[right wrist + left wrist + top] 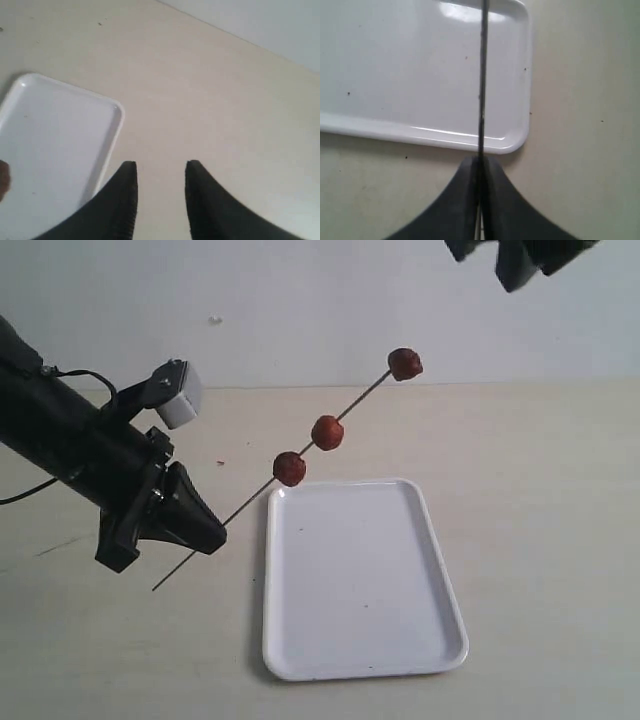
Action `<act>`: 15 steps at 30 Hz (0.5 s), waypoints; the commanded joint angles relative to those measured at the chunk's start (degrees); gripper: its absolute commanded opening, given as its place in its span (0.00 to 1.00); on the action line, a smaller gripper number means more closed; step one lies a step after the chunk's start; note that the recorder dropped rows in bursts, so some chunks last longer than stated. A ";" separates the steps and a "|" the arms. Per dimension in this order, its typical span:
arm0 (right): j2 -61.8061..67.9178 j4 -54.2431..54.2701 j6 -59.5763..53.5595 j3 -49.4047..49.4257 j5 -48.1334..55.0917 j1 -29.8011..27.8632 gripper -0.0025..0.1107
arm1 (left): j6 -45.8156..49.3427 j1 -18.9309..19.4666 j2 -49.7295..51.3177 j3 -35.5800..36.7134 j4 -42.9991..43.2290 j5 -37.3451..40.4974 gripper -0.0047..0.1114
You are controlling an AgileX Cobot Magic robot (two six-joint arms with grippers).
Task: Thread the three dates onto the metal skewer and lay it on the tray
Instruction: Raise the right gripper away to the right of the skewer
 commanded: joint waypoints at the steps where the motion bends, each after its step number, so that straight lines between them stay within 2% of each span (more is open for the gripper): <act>1: -5.77 -7.72 5.43 9.35 0.57 -0.03 0.28 | 4.62 -0.30 -0.10 -0.17 -1.42 3.50 0.04; 5: -12.02 -13.04 10.11 17.38 0.57 -0.03 0.25 | 9.24 -0.30 -0.10 -0.17 -2.23 6.24 0.04; 11: -16.93 -5.02 2.55 22.82 0.39 -0.03 0.23 | 10.46 -0.30 -0.10 -0.17 -2.35 6.41 0.04; 15: -17.08 -4.03 1.21 23.08 0.57 -0.03 0.23 | 12.23 -0.30 -0.10 -0.17 -1.58 6.03 0.04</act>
